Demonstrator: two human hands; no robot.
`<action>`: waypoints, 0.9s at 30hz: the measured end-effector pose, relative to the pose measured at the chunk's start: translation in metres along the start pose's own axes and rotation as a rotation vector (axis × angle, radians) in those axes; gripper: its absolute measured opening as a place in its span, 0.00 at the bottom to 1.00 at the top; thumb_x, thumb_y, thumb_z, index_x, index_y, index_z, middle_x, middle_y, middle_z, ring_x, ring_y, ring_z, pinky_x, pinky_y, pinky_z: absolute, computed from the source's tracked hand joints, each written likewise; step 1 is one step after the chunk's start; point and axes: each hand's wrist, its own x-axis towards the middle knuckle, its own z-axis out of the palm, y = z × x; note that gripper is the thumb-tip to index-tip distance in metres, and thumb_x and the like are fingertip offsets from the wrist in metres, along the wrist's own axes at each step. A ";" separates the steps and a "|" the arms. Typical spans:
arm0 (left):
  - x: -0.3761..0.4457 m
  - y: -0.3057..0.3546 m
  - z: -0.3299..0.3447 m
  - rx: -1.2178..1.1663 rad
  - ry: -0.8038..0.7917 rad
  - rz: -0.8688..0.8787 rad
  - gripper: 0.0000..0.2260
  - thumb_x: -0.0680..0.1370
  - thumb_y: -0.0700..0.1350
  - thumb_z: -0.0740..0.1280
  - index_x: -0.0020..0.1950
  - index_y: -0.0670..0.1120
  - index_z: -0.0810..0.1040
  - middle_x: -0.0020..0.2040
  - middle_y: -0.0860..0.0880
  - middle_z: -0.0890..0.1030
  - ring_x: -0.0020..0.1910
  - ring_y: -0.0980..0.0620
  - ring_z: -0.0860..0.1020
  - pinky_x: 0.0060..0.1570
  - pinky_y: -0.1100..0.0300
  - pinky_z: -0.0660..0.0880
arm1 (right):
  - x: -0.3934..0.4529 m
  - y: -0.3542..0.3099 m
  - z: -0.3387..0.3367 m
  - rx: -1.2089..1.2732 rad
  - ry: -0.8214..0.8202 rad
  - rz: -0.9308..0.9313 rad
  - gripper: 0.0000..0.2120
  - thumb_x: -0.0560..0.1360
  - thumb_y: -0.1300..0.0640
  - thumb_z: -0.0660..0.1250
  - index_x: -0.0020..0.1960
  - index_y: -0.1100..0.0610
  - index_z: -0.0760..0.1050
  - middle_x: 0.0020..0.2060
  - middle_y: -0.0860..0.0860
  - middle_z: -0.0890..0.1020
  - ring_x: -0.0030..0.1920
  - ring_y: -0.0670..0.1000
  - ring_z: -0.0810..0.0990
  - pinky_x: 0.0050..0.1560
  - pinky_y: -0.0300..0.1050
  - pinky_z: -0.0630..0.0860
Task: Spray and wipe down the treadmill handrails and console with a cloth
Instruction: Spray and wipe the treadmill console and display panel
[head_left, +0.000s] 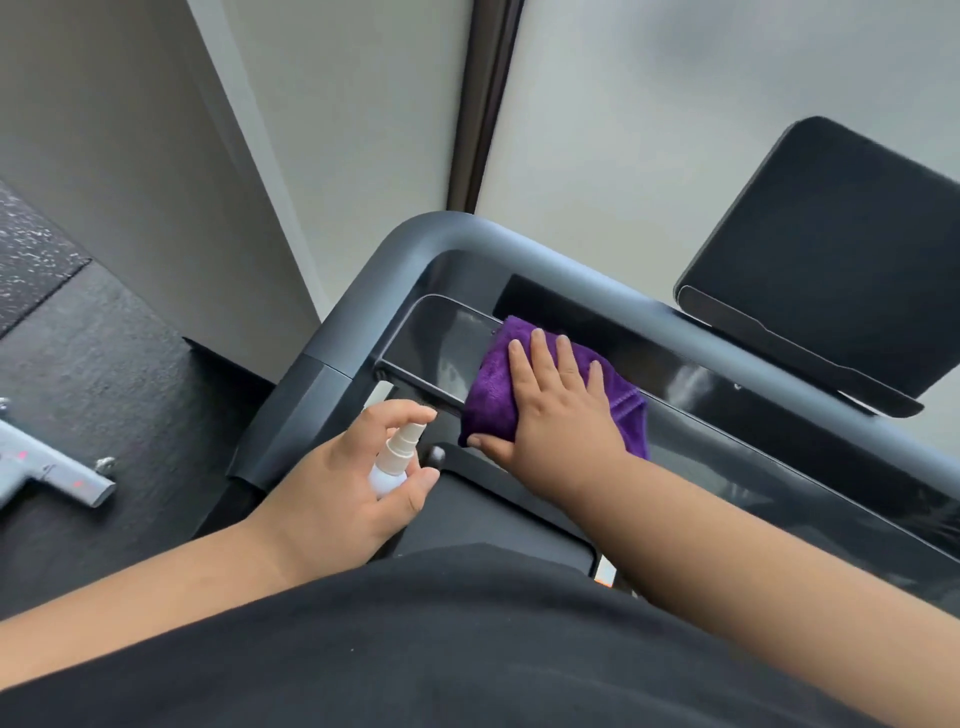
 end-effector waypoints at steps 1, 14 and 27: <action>-0.001 -0.002 -0.002 0.002 -0.001 -0.009 0.20 0.71 0.61 0.63 0.60 0.74 0.60 0.43 0.59 0.78 0.40 0.57 0.77 0.41 0.74 0.68 | 0.013 -0.010 -0.004 -0.002 -0.005 -0.026 0.53 0.71 0.22 0.52 0.81 0.53 0.36 0.81 0.54 0.39 0.80 0.59 0.37 0.77 0.66 0.44; 0.003 -0.013 -0.018 -0.002 0.018 -0.039 0.20 0.72 0.62 0.61 0.61 0.73 0.59 0.44 0.61 0.78 0.41 0.59 0.77 0.43 0.69 0.70 | -0.007 -0.036 -0.001 -0.028 -0.055 -0.121 0.49 0.75 0.27 0.53 0.80 0.53 0.33 0.80 0.54 0.36 0.79 0.57 0.34 0.77 0.62 0.39; 0.007 -0.015 -0.016 -0.033 0.017 -0.046 0.20 0.72 0.61 0.62 0.62 0.71 0.61 0.45 0.58 0.77 0.43 0.55 0.78 0.47 0.58 0.75 | 0.007 -0.058 0.000 -0.045 -0.056 -0.165 0.47 0.77 0.31 0.53 0.80 0.56 0.34 0.80 0.56 0.37 0.79 0.59 0.36 0.78 0.64 0.43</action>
